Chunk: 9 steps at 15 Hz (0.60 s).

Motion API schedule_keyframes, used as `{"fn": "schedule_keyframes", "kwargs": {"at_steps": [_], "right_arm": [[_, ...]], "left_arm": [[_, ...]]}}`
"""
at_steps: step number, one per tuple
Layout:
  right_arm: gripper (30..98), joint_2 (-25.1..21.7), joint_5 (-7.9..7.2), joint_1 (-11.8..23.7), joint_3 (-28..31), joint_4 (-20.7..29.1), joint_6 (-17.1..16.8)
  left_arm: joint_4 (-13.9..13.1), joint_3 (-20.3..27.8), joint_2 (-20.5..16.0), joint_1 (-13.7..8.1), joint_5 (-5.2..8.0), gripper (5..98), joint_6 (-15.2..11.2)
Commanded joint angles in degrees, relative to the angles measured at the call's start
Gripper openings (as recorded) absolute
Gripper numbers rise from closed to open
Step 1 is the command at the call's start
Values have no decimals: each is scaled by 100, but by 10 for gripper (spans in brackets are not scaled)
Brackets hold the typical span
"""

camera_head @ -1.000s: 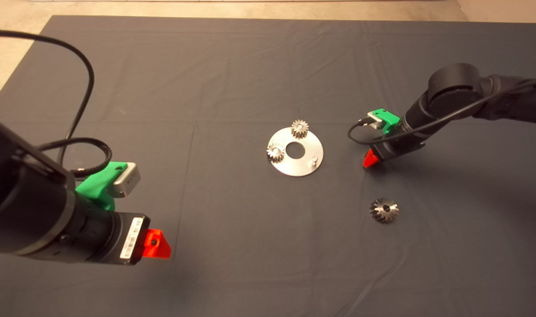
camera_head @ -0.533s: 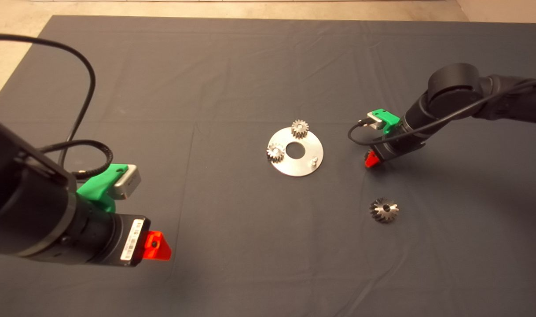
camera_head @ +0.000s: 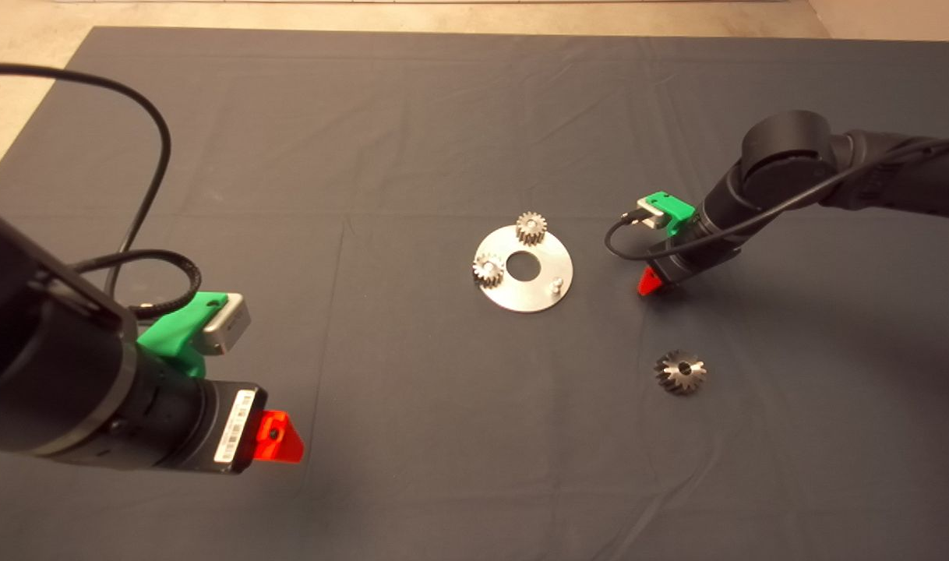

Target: Remove an incorrectly installed larger gear and replace it with the correct smaller gear

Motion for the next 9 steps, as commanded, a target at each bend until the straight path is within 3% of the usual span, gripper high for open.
{"fn": "schedule_keyframes", "kwargs": {"at_steps": [1, 5, 6, 9], "right_arm": [[606, -72, 0, 96, -7, -143, -44], [604, -89, 3, 88, -68, -144, -44], [571, -107, 3, 94, -62, -146, -44], [562, -98, 21, 88, -112, -152, -44]], "left_arm": [[-100, 75, 38, -50, 450, 982, 4], [-100, 75, 38, -50, 450, 982, 4], [-100, 75, 38, -50, 450, 982, 4], [-100, 75, 38, -50, 450, 982, 4]]}}
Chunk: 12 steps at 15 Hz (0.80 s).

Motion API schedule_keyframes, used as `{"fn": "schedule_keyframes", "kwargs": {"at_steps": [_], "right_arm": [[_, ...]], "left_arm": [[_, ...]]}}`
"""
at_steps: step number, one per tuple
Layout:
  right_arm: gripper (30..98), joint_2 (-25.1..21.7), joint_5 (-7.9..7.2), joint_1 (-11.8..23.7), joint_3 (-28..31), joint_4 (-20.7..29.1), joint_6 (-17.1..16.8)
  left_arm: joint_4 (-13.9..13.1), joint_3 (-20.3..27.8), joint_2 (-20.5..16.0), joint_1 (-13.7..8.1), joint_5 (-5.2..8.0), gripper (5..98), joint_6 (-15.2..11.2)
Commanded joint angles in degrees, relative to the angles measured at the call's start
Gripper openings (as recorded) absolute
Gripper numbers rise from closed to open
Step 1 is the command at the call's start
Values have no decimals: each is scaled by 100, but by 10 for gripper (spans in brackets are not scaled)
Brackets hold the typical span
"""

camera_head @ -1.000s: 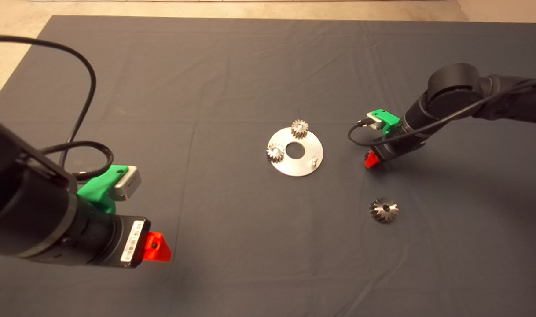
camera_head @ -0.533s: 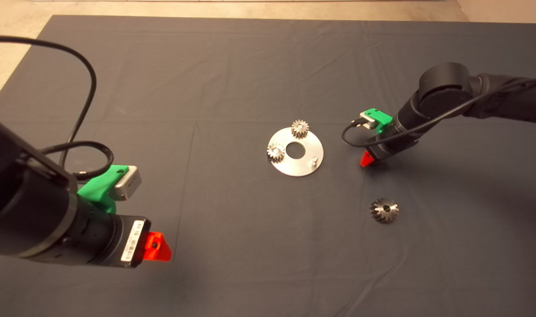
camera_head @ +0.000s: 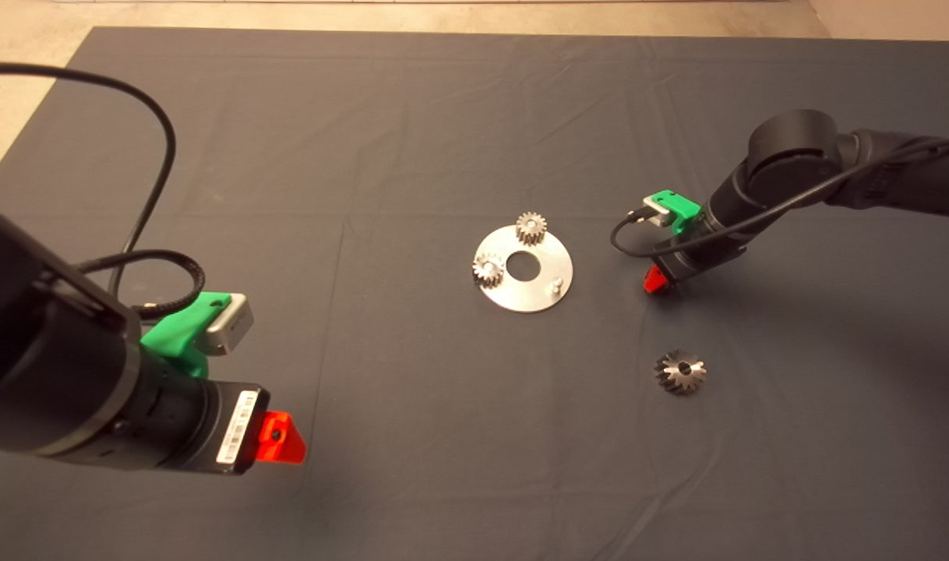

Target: Remove an incorrectly installed larger gear and replace it with the correct smaller gear

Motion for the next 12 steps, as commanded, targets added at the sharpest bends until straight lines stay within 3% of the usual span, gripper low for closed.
{"fn": "schedule_keyframes", "kwargs": {"at_steps": [1, 7, 12], "right_arm": [[561, -28, 37, 88, -43, -144, -22], [459, -28, 77, 70, -78, -144, -22], [438, -19, 87, 62, -113, -144, -22]], "left_arm": [[-100, 75, 11, -46, 450, 982, 4], [-100, 75, 11, -45, 450, 982, 4], [-100, 75, 11, -42, 450, 982, 4]]}}
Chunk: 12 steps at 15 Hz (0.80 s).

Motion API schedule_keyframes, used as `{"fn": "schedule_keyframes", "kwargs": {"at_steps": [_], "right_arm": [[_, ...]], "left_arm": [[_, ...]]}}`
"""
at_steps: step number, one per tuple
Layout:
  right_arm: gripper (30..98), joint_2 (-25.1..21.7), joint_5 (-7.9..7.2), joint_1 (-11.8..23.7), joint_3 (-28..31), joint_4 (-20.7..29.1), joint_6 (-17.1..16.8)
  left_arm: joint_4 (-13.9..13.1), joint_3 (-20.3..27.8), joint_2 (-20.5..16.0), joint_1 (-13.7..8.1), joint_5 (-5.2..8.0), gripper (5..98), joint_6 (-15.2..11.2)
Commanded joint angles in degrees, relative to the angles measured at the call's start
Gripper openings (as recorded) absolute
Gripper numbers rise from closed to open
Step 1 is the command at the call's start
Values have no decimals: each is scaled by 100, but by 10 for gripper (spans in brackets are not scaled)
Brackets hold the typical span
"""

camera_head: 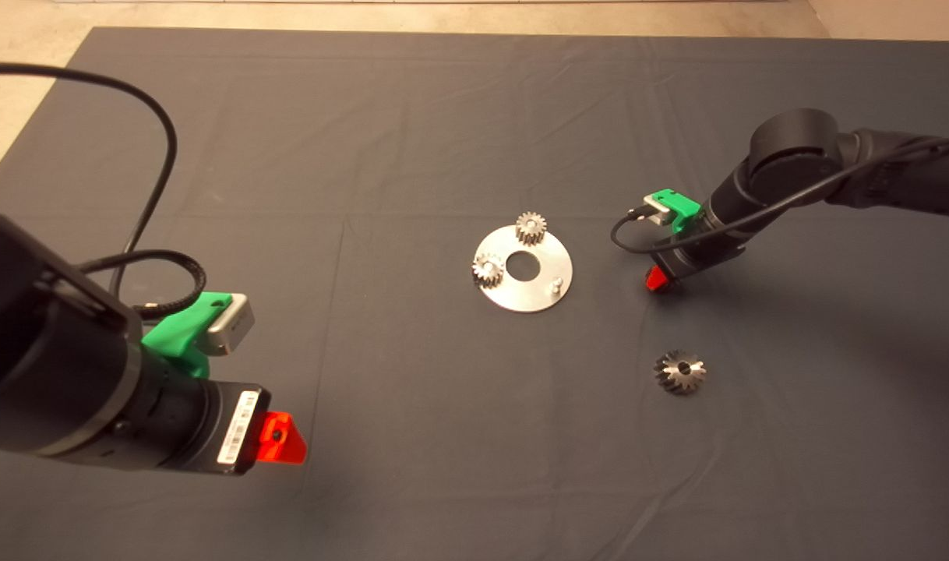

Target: Remove an incorrectly installed larger gear and replace it with the correct smaller gear

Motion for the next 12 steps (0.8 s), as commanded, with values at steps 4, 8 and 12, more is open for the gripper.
{"fn": "schedule_keyframes", "kwargs": {"at_steps": [4, 8, 12], "right_arm": [[431, -15, -30, 64, -60, -146, -22], [421, 46, -83, 81, -9, -129, -13], [411, 64, -109, 230, 75, -93, -22]], "left_arm": [[-100, 75, 10, -50, 450, 982, 4], [-100, 74, 10, -50, 450, 982, 4], [-92, 66, 10, -50, 441, 982, -4]]}}
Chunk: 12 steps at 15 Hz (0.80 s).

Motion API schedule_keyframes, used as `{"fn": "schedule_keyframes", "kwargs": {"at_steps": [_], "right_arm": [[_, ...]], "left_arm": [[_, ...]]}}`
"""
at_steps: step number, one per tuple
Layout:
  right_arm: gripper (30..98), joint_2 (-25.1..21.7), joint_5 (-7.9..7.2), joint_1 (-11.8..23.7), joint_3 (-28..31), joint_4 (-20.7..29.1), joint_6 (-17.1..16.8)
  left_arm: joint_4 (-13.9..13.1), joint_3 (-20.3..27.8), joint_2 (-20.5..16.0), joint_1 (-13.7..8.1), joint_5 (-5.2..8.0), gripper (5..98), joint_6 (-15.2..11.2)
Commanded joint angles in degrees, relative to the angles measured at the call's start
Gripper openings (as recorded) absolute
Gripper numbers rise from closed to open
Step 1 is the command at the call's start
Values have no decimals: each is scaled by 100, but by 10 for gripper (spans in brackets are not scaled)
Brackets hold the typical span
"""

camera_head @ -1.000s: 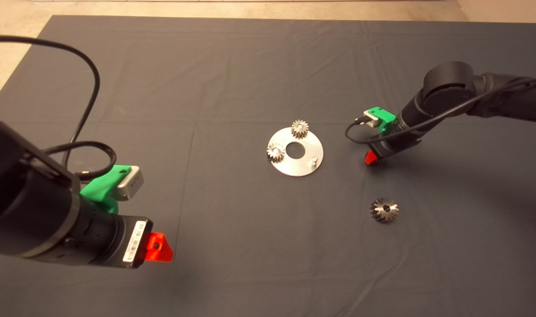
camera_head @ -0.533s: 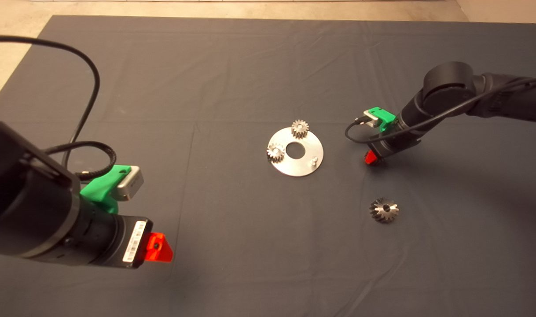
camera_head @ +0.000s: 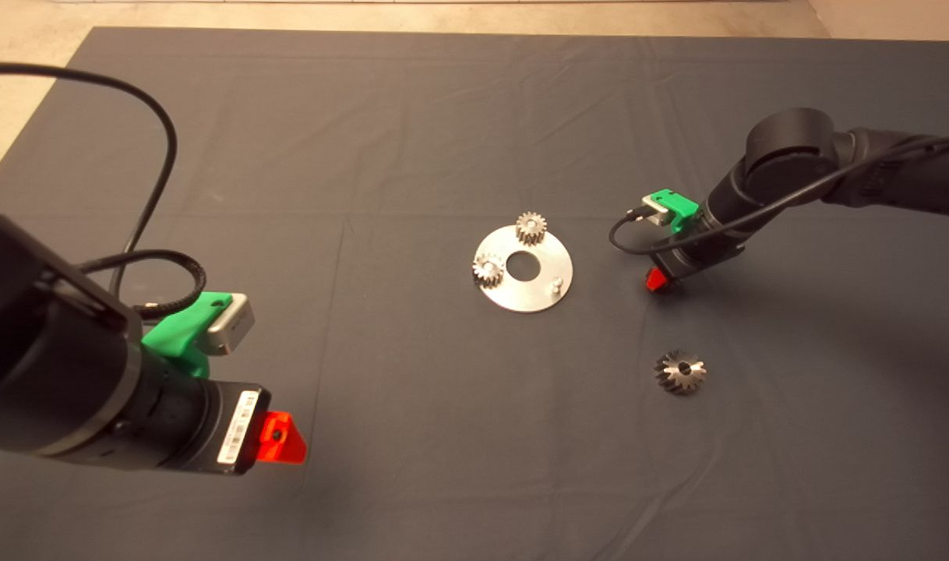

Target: Remove an incorrectly installed larger gear and replace it with the correct smaller gear

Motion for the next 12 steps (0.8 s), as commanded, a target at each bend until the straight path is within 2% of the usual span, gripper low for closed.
{"fn": "schedule_keyframes", "kwargs": {"at_steps": [1, 5, 7, 8, 12], "right_arm": [[399, 17, -72, 333, 114, -87, -22], [399, 196, -238, 706, 214, 237, -13], [400, 496, -669, 981, 162, 300, 38], [400, 608, -753, 1053, 144, 300, 66], [398, 973, -756, 1097, 144, 513, 191]], "left_arm": [[-92, 66, 10, -50, 441, 982, -5], [-92, 66, 10, -50, 441, 982, 4], [-92, 66, 10, -50, 450, 982, 13], [-92, 66, 10, -50, 447, 982, 13], [-92, 66, 7, -50, 441, 982, 4]]}}
